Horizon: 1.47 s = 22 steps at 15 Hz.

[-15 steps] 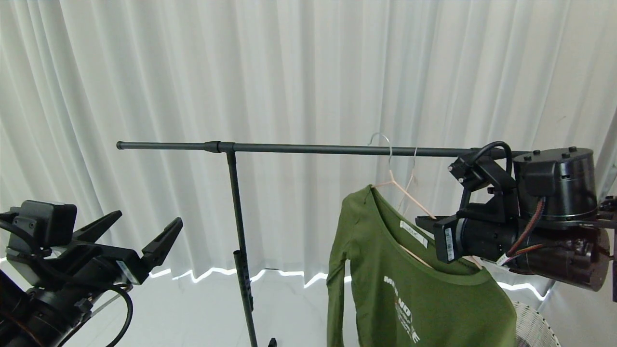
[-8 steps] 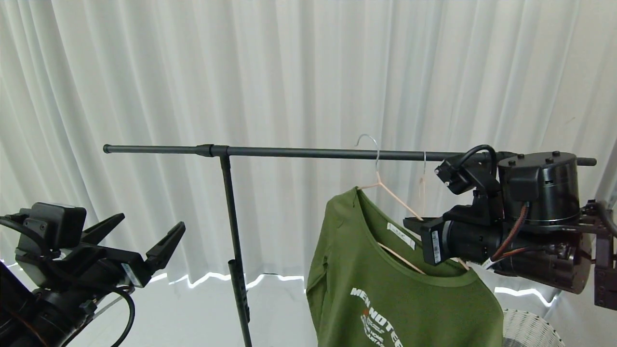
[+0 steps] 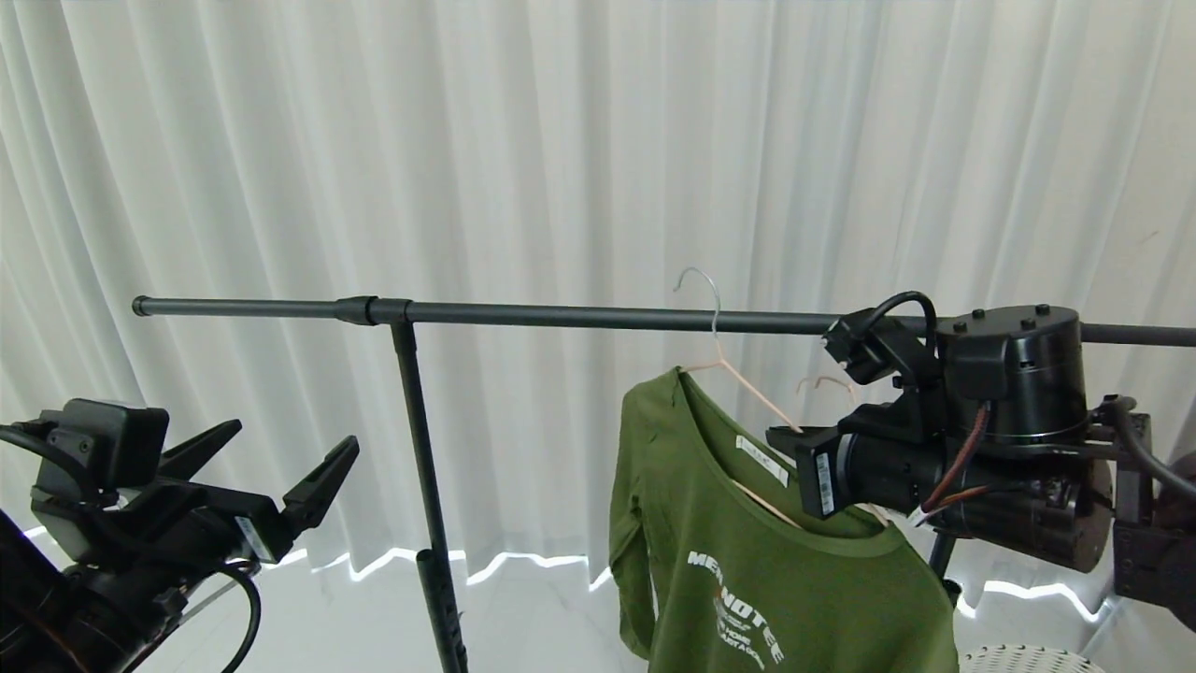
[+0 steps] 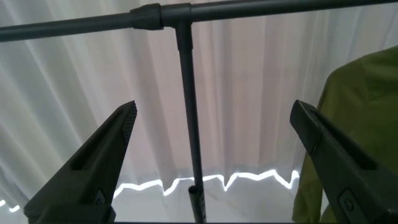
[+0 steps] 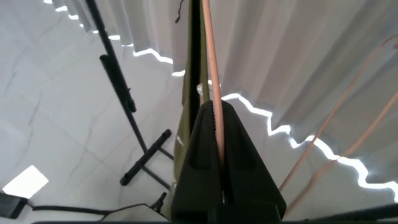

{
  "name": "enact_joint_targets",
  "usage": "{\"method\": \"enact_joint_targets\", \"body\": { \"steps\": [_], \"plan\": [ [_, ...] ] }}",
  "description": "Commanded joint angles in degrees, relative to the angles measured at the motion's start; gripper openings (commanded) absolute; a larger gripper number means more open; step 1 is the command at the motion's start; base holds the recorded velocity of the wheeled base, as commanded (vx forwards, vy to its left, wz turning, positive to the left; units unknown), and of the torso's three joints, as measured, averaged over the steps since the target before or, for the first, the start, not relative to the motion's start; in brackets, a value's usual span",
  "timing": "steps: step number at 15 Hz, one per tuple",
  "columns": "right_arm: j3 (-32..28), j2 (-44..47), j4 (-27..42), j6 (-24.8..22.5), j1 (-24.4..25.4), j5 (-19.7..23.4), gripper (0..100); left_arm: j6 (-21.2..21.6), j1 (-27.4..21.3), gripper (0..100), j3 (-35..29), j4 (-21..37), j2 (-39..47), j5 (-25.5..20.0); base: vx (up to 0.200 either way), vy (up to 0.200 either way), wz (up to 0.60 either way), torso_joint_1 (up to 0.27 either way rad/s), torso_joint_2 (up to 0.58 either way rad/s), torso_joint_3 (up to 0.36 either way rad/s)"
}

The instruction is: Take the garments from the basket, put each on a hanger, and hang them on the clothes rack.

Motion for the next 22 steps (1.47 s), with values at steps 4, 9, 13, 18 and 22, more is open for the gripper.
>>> {"method": "enact_joint_targets", "body": {
  "steps": [4, 9, 13, 18, 22],
  "plan": [
    [-1.8, 1.7, 0.0, 0.0, -0.2, 0.0, 0, 0.0, 0.0, 100, 0.4, 0.0, 0.1, -0.1, 0.0, 0.0, 0.0, 0.0, 0.0, 0.0],
    [-7.9, 8.9, 0.0, 0.1, -1.8, -0.1, 0, 0.0, 0.0, 100, 0.3, 0.0, -0.1, -0.1, 0.0, 0.0, 0.0, 0.0, 0.0, 0.0],
    [-8.9, 11.9, -0.3, 0.1, -2.1, -0.2, 0, 0.0, 0.0, 100, 0.4, 0.0, 0.0, -0.1, 0.0, 0.0, 0.0, 0.0, 0.0, 0.0],
    [-9.3, 13.5, -2.3, 0.1, -2.4, -0.2, 0, 0.0, 0.0, 100, 0.4, 0.0, 0.0, -0.1, 0.0, 0.0, 0.0, 0.0, 0.0, 0.0],
    [-9.3, 14.0, -2.3, 0.1, -2.4, -0.3, 0, 0.1, 0.0, 100, 0.4, 0.0, 0.1, -0.1, 0.0, 0.0, 0.0, 0.0, 0.0, 0.0]
  ]
}}
